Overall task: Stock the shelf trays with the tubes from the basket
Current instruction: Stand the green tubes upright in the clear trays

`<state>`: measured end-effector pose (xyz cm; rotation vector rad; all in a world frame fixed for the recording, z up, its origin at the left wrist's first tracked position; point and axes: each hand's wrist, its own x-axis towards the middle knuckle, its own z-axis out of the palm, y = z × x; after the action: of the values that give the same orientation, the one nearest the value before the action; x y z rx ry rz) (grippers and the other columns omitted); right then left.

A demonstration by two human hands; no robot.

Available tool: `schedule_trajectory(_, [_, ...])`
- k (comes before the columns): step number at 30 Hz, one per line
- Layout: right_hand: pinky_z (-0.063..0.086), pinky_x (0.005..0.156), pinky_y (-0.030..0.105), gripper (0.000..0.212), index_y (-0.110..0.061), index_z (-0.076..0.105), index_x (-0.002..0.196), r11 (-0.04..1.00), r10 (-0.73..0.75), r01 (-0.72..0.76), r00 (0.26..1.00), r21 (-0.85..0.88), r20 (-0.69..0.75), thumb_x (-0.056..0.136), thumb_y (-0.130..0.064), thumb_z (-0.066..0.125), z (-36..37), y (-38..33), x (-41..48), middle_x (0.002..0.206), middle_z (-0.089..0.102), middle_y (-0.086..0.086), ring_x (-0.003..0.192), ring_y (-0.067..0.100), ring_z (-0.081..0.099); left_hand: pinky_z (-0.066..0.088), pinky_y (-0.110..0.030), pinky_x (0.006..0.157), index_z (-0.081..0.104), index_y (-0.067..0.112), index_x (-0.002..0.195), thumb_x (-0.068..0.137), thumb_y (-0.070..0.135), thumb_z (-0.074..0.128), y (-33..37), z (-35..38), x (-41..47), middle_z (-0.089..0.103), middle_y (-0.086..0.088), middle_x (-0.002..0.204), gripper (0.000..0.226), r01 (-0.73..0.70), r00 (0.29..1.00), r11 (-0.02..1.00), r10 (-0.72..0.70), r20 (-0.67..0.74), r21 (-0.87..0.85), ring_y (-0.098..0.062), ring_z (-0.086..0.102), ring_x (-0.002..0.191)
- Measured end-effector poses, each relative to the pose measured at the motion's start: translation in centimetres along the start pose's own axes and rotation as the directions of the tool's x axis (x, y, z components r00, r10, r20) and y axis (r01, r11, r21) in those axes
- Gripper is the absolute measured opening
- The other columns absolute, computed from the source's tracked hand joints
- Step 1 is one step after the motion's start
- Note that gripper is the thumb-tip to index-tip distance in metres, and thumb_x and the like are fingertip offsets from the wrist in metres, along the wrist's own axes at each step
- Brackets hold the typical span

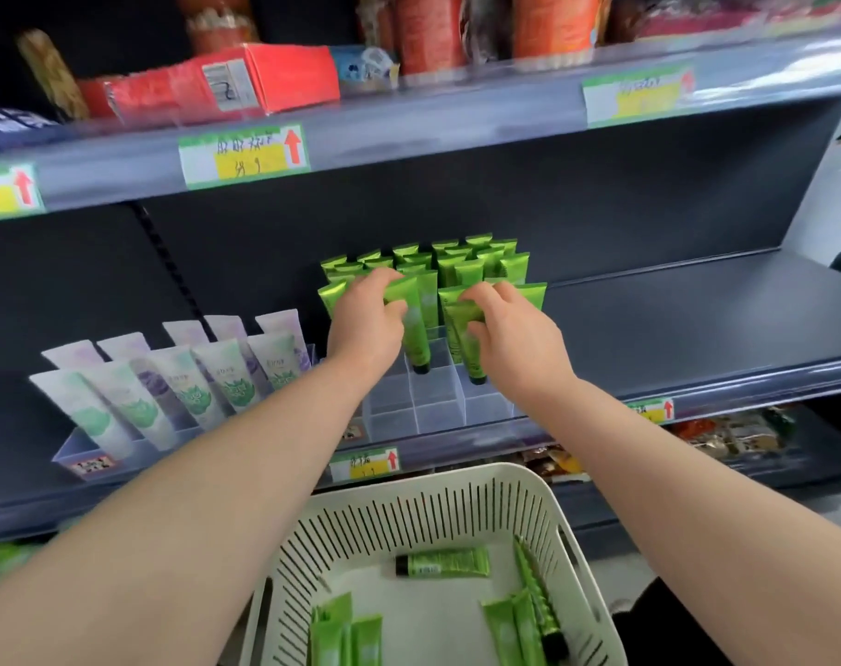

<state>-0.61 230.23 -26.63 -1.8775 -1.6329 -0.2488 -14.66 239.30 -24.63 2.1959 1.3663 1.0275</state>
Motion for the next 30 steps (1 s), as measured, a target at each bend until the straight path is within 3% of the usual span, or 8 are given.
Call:
schedule_trajectory(3, [0.042, 0.065, 0.035, 0.033, -0.022, 0.051, 0.126, 1.0, -0.016, 0.016, 1.0, -0.011, 0.014, 0.094, -0.014, 0.05, 0.9, 0.5, 0.5, 0.11, 0.058, 0.004, 0.088, 0.029, 0.057, 0.042, -0.028, 0.077, 0.056, 0.021, 0.129, 0.095, 0.01, 0.054, -0.5, 1.4, 1.5, 0.059, -0.005, 0.121, 0.036, -0.012, 1.0, 1.0, 0.011, 0.016, 0.027, -0.022, 0.057, 0.096])
schedule_trajectory(8, [0.037, 0.068, 0.036, 0.035, -0.02, 0.052, 0.126, 1.0, -0.019, 0.02, 0.999, -0.02, 0.03, 0.092, -0.014, 0.051, 1.8, 1.1, 0.9, 0.106, 0.058, 0.005, 0.094, 0.03, 0.055, 0.039, -0.023, 0.062, 0.056, 0.023, 0.127, 0.096, 0.003, 0.05, -1.6, 3.6, 3.0, 0.056, -0.002, 0.123, 0.037, -0.012, 0.993, 0.996, 0.001, 0.122, 0.087, -0.009, 0.049, 0.077])
schedule_trajectory(12, [0.042, 0.074, 0.039, 0.036, -0.019, 0.051, 0.127, 1.0, -0.019, 0.019, 0.999, -0.018, 0.032, 0.092, -0.012, 0.051, 2.0, 1.5, 1.2, 0.107, 0.058, 0.005, 0.096, 0.03, 0.055, 0.03, -0.014, 0.054, 0.055, 0.022, 0.126, 0.097, 0.001, 0.049, -2.3, 4.6, 4.0, 0.055, -0.001, 0.126, 0.037, -0.015, 0.988, 0.992, -0.005, 0.155, 0.128, -0.008, 0.047, 0.083])
schedule_trajectory(18, [0.04, 0.073, 0.038, 0.035, -0.019, 0.051, 0.125, 1.0, -0.013, 0.014, 1.0, -0.013, 0.012, 0.091, -0.011, 0.051, 2.3, 1.8, 1.6, 0.107, 0.058, 0.005, 0.095, 0.03, 0.054, 0.038, -0.026, 0.068, 0.055, 0.02, 0.126, 0.097, 0.0, 0.047, -3.3, 5.3, 4.9, 0.057, -0.004, 0.119, 0.036, -0.001, 0.984, 0.989, -0.025, 0.176, 0.148, -0.012, 0.049, 0.09])
schedule_trajectory(24, [0.041, 0.074, 0.038, 0.035, -0.018, 0.051, 0.126, 1.0, -0.006, 0.006, 1.0, -0.002, -0.003, 0.092, -0.011, 0.051, 2.3, 1.2, 1.8, 0.111, 0.059, 0.006, 0.096, 0.03, 0.055, 0.038, -0.024, 0.073, 0.052, 0.022, 0.131, 0.095, 0.0, 0.051, -3.0, 4.4, 4.3, 0.056, 0.001, 0.128, 0.042, 0.0, 0.992, 0.985, -0.021, 0.121, 0.171, -0.007, 0.046, 0.088])
schedule_trajectory(30, [0.043, 0.072, 0.038, 0.034, -0.019, 0.052, 0.125, 1.0, -0.019, 0.019, 0.999, -0.019, -0.026, 0.092, -0.012, 0.052, 1.6, 0.0, 1.9, 0.108, 0.059, 0.004, 0.092, 0.028, 0.056, 0.045, -0.032, 0.086, 0.047, 0.02, 0.136, 0.093, 0.012, 0.059, -2.5, 2.7, 3.4, 0.053, -0.003, 0.134, 0.045, -0.017, 0.997, 0.989, 0.006, 0.074, 0.144, -0.019, 0.054, 0.116])
